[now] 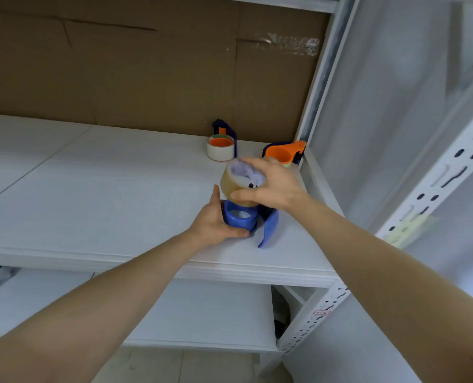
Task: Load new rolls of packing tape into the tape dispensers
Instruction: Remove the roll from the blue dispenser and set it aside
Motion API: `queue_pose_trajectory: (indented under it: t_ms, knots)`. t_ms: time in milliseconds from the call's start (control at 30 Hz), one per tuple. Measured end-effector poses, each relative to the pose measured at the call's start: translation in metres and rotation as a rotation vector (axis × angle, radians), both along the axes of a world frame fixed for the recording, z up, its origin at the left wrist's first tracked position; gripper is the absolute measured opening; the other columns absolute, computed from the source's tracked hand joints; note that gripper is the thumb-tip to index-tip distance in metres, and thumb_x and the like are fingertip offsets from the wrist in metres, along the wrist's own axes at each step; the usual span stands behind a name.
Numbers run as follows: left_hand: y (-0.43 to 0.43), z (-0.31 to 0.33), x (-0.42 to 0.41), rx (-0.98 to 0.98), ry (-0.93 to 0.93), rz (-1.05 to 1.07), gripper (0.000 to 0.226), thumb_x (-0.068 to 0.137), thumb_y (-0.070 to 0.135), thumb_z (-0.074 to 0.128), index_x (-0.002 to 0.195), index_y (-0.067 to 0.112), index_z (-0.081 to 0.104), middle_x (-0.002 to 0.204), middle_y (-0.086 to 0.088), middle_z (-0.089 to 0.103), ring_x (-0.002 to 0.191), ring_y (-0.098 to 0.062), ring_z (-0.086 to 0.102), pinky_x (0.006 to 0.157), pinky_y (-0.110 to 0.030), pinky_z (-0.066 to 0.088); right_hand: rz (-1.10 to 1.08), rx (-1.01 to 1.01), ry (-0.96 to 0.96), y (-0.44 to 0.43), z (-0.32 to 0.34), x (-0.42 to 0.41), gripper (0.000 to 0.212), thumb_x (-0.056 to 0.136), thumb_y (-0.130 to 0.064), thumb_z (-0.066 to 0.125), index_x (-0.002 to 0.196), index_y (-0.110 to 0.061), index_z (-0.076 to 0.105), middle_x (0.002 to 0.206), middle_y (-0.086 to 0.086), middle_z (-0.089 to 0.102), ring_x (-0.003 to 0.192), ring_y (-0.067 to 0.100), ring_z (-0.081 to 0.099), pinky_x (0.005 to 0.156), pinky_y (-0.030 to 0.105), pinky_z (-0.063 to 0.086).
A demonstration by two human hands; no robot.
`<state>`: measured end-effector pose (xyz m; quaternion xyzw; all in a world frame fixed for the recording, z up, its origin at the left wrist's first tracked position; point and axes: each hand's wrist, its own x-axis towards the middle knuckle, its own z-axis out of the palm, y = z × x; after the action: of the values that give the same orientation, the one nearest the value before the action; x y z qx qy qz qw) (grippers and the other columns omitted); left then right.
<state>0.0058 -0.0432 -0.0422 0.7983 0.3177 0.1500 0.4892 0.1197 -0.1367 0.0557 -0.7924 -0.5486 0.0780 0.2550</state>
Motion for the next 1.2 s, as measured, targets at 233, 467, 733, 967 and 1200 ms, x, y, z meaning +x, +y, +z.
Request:
queue_pose_trajectory:
  t_ms: [233, 467, 733, 967, 1200]
  knots:
    - [0.009, 0.031, -0.007, 0.095, 0.206, -0.097, 0.136, 0.06, 0.018, 0.085, 0.147, 0.019, -0.02, 0.158, -0.008, 0.007, 0.145, -0.022, 0.015, 0.115, -0.034, 0.025, -0.026, -0.012, 0.037, 0.003, 0.015, 0.013, 0.091, 0.065, -0.029, 0.083, 0.142, -0.024, 0.033, 0.142, -0.001, 0.033, 0.127, 0.016, 0.039, 0.086, 0.018, 0.03]
    - [0.026, 0.07, -0.044, 0.483, 0.498, 0.152, 0.095, 0.08, 0.044, 0.066, 0.151, 0.027, 0.007, 0.158, -0.01, 0.01, 0.145, -0.025, 0.014, 0.115, -0.043, 0.023, 0.083, -0.042, -0.029, 0.038, 0.011, -0.005, 0.102, 0.061, -0.027, 0.083, 0.145, -0.021, 0.026, 0.145, 0.005, 0.027, 0.13, 0.025, 0.039, 0.102, 0.033, 0.04]
    - [0.058, 0.084, -0.131, 0.613, 0.739, 0.345, 0.079, 0.083, 0.046, 0.056, 0.15, 0.032, 0.015, 0.154, -0.006, 0.024, 0.141, -0.03, 0.021, 0.112, -0.05, 0.024, 0.196, -0.067, 0.024, 0.083, 0.014, -0.076, 0.109, 0.067, -0.032, 0.082, 0.149, -0.012, 0.013, 0.149, 0.009, 0.017, 0.135, 0.024, 0.031, 0.104, 0.028, 0.033]
    - [0.119, 0.089, -0.262, 0.632, 0.771, 0.451, 0.074, 0.084, 0.046, 0.053, 0.148, 0.032, 0.019, 0.145, -0.006, 0.037, 0.135, -0.029, 0.031, 0.109, -0.048, 0.029, 0.263, -0.048, 0.089, 0.168, 0.014, -0.196, 0.108, 0.067, -0.029, 0.081, 0.15, -0.016, 0.012, 0.148, 0.005, 0.018, 0.134, 0.023, 0.035, 0.103, 0.029, 0.034]
    - [0.194, 0.099, -0.44, 0.581, 0.804, 0.634, 0.072, 0.086, 0.044, 0.052, 0.149, 0.032, 0.019, 0.143, -0.007, 0.041, 0.131, -0.03, 0.036, 0.107, -0.045, 0.032, 0.389, -0.033, 0.105, 0.277, 0.009, -0.369, 0.11, 0.065, -0.031, 0.081, 0.149, -0.017, 0.013, 0.15, 0.006, 0.021, 0.139, 0.026, 0.027, 0.108, 0.035, 0.031]
